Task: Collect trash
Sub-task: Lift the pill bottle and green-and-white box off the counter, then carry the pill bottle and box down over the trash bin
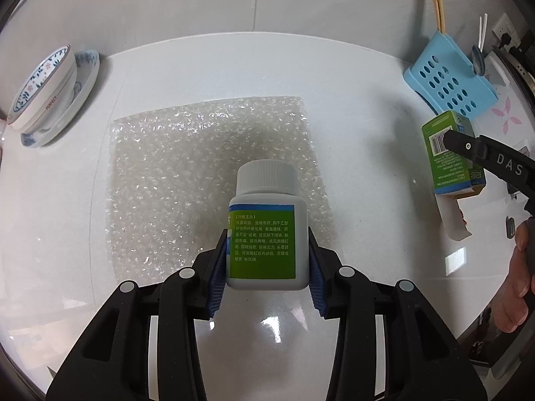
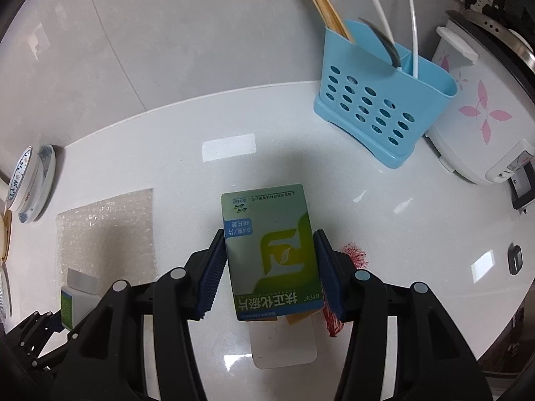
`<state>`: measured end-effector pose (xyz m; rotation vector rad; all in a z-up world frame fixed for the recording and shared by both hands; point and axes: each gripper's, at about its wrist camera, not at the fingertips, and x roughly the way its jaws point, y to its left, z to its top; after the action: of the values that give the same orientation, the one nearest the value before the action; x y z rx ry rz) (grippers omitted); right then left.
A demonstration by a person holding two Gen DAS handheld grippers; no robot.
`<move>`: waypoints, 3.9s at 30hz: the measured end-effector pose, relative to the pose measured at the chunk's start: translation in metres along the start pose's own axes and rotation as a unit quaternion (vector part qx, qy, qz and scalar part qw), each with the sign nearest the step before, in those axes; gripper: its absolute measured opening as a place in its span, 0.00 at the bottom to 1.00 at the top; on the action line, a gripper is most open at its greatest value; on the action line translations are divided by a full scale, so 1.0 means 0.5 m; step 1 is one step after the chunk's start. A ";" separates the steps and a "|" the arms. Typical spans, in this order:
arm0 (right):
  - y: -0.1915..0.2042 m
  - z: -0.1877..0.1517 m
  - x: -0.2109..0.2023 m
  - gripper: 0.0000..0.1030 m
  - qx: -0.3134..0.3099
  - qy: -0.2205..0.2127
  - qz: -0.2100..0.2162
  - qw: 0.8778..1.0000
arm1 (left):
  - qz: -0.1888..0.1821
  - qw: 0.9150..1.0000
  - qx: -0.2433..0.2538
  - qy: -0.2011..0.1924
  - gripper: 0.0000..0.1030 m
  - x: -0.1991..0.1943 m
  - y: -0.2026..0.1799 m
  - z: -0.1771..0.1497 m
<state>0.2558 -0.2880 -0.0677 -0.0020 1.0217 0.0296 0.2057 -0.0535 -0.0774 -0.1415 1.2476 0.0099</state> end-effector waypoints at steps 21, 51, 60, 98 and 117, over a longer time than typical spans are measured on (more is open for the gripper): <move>-0.008 -0.096 -0.168 0.48 0.020 -0.037 0.043 0.998 | -0.005 0.999 0.005 -0.036 0.39 -0.106 -0.003 -0.052; -0.017 -0.254 -0.322 0.48 -0.004 -0.061 0.082 0.995 | -0.021 0.999 0.004 -0.050 0.39 -0.203 -0.034 -0.208; -0.030 -0.312 -0.338 0.48 -0.001 -0.058 0.091 0.994 | -0.018 0.999 0.003 -0.048 0.39 -0.215 -0.043 -0.258; -0.043 -0.538 -0.364 0.48 -0.039 -0.019 0.112 0.993 | -0.027 0.999 -0.018 -0.024 0.39 -0.218 -0.056 -0.474; -0.066 -0.650 -0.362 0.48 -0.051 -0.001 0.117 0.992 | -0.042 0.999 -0.007 -0.013 0.39 -0.218 -0.080 -0.594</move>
<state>-0.1147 -0.3303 -0.0835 0.0243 1.0132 0.2950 -0.1062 -0.1190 -0.0625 -0.2043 1.2160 -0.0518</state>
